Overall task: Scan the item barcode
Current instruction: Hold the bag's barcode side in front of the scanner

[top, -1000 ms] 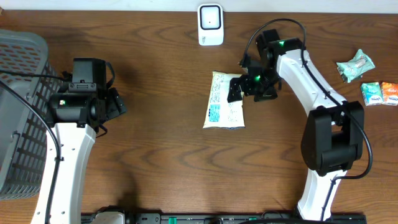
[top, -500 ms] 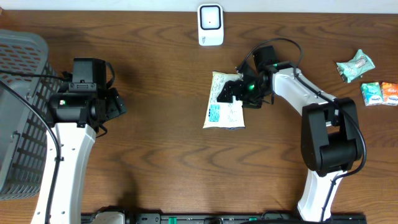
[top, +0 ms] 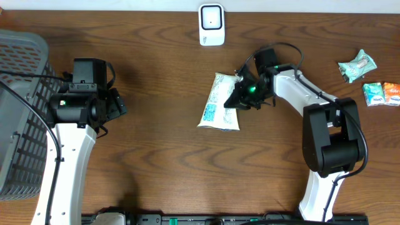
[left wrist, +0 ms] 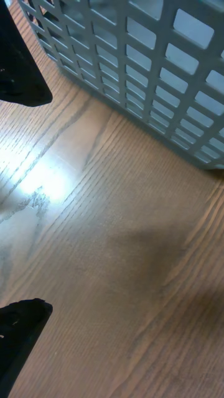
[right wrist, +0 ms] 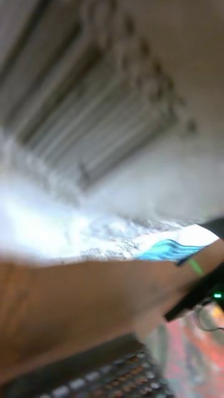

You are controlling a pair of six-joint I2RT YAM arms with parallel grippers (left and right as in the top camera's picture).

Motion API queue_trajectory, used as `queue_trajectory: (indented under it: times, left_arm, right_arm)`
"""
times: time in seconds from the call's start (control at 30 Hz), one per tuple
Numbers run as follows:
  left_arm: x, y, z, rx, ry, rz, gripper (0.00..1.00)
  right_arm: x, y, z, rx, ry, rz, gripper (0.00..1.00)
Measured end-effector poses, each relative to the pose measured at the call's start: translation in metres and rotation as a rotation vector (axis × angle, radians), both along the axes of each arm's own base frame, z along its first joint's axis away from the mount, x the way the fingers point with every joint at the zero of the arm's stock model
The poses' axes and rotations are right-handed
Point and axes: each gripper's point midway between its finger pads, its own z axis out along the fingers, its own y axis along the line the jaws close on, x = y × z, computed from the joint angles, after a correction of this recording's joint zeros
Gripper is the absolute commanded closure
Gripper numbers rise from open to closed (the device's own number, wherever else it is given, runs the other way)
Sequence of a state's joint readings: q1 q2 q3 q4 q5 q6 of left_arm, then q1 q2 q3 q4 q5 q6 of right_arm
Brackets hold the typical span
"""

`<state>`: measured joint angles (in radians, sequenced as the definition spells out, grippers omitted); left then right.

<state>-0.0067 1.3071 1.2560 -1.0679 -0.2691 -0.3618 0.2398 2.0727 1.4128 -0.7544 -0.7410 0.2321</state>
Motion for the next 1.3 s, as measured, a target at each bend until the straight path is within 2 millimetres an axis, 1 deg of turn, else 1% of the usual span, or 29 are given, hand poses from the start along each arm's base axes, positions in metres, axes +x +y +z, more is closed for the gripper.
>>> queue_trajectory:
  times: [0.1, 0.2, 0.23, 0.3, 0.4, 0.43, 0.5, 0.6, 0.93, 1.03, 1.13, 1.3]
  left_arm:
    - [0.000, 0.000, 0.000, 0.000, 0.000, 0.000, 0.02]
    - [0.000, 0.000, 0.000, 0.000, 0.000, 0.000, 0.03]
    - [0.000, 0.000, 0.000, 0.000, 0.000, 0.000, 0.02]
    - [0.000, 0.000, 0.000, 0.000, 0.000, 0.000, 0.02]
    - [0.000, 0.000, 0.000, 0.000, 0.000, 0.000, 0.02]
    - [0.000, 0.000, 0.000, 0.000, 0.000, 0.000, 0.02]
    - [0.000, 0.000, 0.000, 0.000, 0.000, 0.000, 0.02]
    - [0.000, 0.000, 0.000, 0.000, 0.000, 0.000, 0.02]
    - [0.000, 0.000, 0.000, 0.000, -0.001, 0.000, 0.02]
    - [0.000, 0.000, 0.000, 0.000, 0.000, 0.000, 0.02]
    - [0.000, 0.000, 0.000, 0.000, 0.000, 0.000, 0.02]
    - [0.000, 0.000, 0.000, 0.000, 0.000, 0.000, 0.02]
  right_arm:
    - [0.006, 0.005, 0.023, 0.029, -0.060, 0.063, 0.99]
    - [0.009, 0.009, 0.053, 0.047, -0.149, 0.138, 0.99]
    - [0.010, 0.012, 0.066, 0.056, -0.195, 0.169, 0.99]
    - [0.005, 0.021, 0.094, 0.072, -0.300, 0.256, 0.99]
    - [-0.006, 0.036, 0.124, 0.097, -0.423, 0.361, 0.99]
    - [-0.012, 0.042, 0.134, 0.106, -0.464, 0.396, 0.99]
    - [-0.020, 0.051, 0.145, 0.116, -0.515, 0.445, 0.99]
    - [-0.028, 0.058, 0.148, 0.121, -0.537, 0.490, 0.99]
    - [-0.031, 0.056, 0.144, 0.102, -0.603, 0.575, 0.99]
    - [-0.027, 0.057, 0.144, 0.099, -0.662, 0.615, 0.99]
    - [-0.017, 0.056, 0.143, 0.064, -0.725, 0.634, 0.99]
    - [0.002, 0.046, 0.136, -0.058, -0.793, 0.640, 0.99]
